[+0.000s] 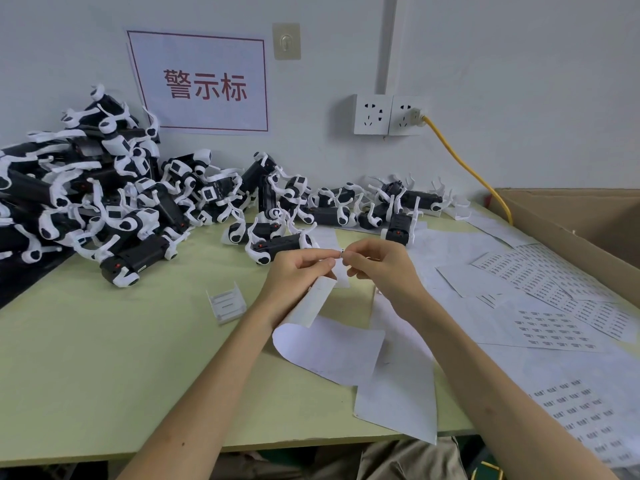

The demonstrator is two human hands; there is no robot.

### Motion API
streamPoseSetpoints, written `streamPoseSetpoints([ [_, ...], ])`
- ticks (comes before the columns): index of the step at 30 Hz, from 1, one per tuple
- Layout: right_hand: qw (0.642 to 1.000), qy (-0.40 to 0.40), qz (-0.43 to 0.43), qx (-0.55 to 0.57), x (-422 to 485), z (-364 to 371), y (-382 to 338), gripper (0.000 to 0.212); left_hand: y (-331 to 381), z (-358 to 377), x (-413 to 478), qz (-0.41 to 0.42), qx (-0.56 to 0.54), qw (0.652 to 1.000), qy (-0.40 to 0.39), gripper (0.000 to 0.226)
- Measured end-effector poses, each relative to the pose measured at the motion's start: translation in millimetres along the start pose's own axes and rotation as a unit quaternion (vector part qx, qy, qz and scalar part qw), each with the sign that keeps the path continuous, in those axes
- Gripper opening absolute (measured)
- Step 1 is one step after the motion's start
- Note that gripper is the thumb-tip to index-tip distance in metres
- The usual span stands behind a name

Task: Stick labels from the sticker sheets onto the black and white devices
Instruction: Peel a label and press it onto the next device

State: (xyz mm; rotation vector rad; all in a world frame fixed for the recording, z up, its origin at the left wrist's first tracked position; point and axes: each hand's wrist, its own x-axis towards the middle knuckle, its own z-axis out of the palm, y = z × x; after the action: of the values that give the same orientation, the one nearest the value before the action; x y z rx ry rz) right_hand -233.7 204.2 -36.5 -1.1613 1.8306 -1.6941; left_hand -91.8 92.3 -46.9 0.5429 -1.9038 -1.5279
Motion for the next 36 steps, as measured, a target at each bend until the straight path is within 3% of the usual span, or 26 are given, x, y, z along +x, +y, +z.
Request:
streamPoseSetpoints([
  [4,1.0,0.013,-0.01,-0.013,0,-1,0,0.008,-2,0,1,0.013,0.017,1.0,-0.007,0.019],
  [7,0.989,0.054,-0.063,-0.12,-2,3,1,0.013,-7,3,3,0.017,0.073,0.997,0.002,0.022],
  [11,0.977,0.103,-0.129,-0.134,-6,8,-1,0.02,-13,3,5,0.063,0.274,0.953,0.111,0.031],
  [14,0.979,0.111,-0.133,-0.104,-5,4,-2,0.016,-18,-6,7,0.106,0.312,0.929,0.167,0.055],
  [18,0.982,0.106,-0.119,-0.101,-4,3,-2,0.013,-22,-14,13,0.051,0.285,0.953,0.093,0.094],
  [21,0.983,0.096,-0.116,-0.108,-4,3,0,0.015,-22,-10,15,0.032,0.226,0.973,0.039,0.1],
  [26,0.983,0.098,-0.114,-0.105,-3,2,2,0.019,-25,-11,15,0.043,0.228,0.972,0.036,0.09],
  [36,0.982,0.082,-0.118,-0.12,-3,2,2,0.022,-26,-4,10,0.141,0.314,0.935,0.082,0.018],
])
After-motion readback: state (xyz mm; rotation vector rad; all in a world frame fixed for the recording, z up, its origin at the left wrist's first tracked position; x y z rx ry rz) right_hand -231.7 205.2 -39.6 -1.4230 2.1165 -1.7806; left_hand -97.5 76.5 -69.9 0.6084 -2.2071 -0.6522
